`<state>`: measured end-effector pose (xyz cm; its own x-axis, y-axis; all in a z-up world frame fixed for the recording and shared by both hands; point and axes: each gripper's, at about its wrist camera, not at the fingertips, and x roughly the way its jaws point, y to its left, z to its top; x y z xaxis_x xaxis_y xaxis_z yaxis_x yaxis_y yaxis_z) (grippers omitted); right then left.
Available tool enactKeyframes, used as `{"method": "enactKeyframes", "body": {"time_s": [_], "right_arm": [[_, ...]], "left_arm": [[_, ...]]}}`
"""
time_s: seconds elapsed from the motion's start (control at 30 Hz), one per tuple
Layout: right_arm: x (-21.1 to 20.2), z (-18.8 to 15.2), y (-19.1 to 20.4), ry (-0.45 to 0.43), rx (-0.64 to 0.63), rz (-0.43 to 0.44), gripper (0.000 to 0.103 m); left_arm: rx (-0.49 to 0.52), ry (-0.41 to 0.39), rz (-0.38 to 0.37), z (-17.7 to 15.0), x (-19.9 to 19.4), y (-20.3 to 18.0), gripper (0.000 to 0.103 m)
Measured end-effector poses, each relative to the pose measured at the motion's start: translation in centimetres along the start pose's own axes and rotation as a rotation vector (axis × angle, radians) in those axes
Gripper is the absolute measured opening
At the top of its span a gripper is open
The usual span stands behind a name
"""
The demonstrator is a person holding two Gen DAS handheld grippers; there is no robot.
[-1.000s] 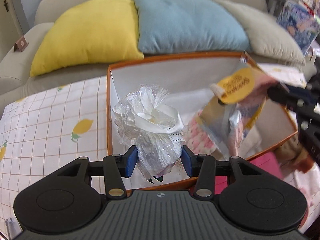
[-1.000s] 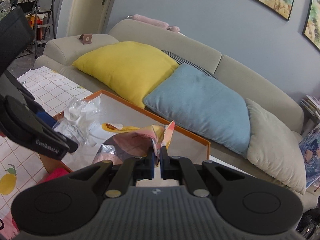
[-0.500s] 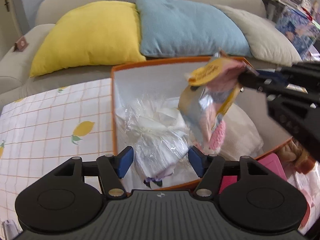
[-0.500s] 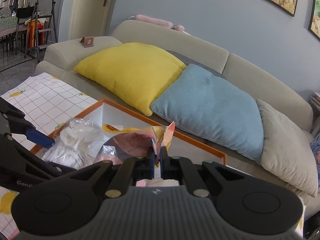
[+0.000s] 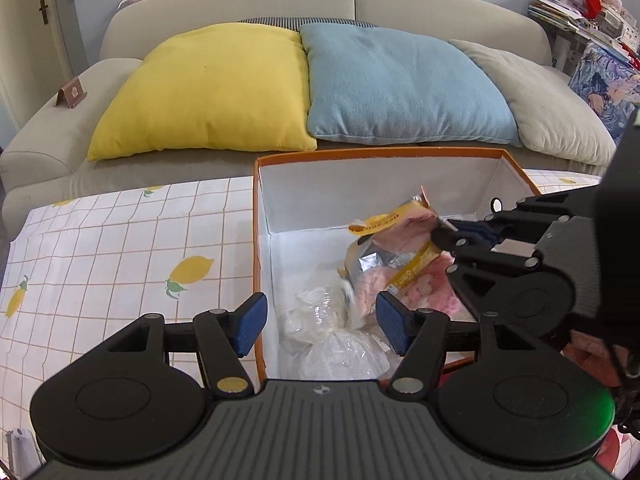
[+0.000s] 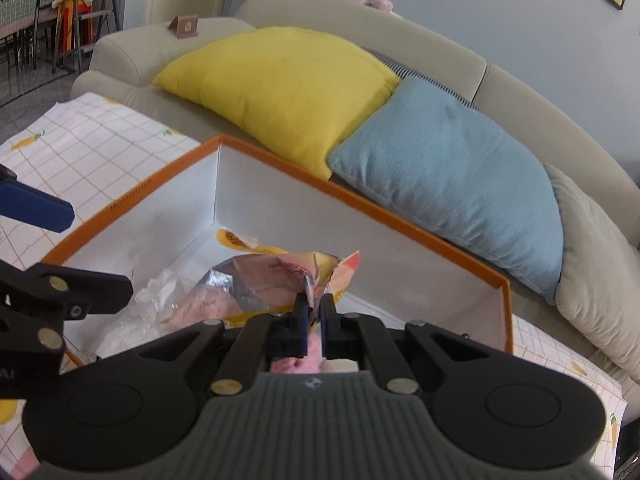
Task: Organize soft objects
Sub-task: 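Open both tools to drop the bag and pink cloth into the box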
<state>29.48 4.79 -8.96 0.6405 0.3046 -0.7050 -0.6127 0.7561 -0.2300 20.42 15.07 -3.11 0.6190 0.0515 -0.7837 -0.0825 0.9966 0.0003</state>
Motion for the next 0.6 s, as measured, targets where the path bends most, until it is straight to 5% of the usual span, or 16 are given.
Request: {"method": "enactKeyframes", "body": {"time_s": [0.2,0.6], "right_arm": [[0.3,-0.7,0.0,0.036,-0.022,-0.006,0.01],[-5.6,-1.0,-2.3,-0.068,0.013,-0.047,0.039]], "left_arm": [[-0.004,0.006,-0.007,-0.1,-0.2,-0.1,0.073],[-0.039,-0.068,-0.033,-0.5,-3.1,-1.3,0.073]]}}
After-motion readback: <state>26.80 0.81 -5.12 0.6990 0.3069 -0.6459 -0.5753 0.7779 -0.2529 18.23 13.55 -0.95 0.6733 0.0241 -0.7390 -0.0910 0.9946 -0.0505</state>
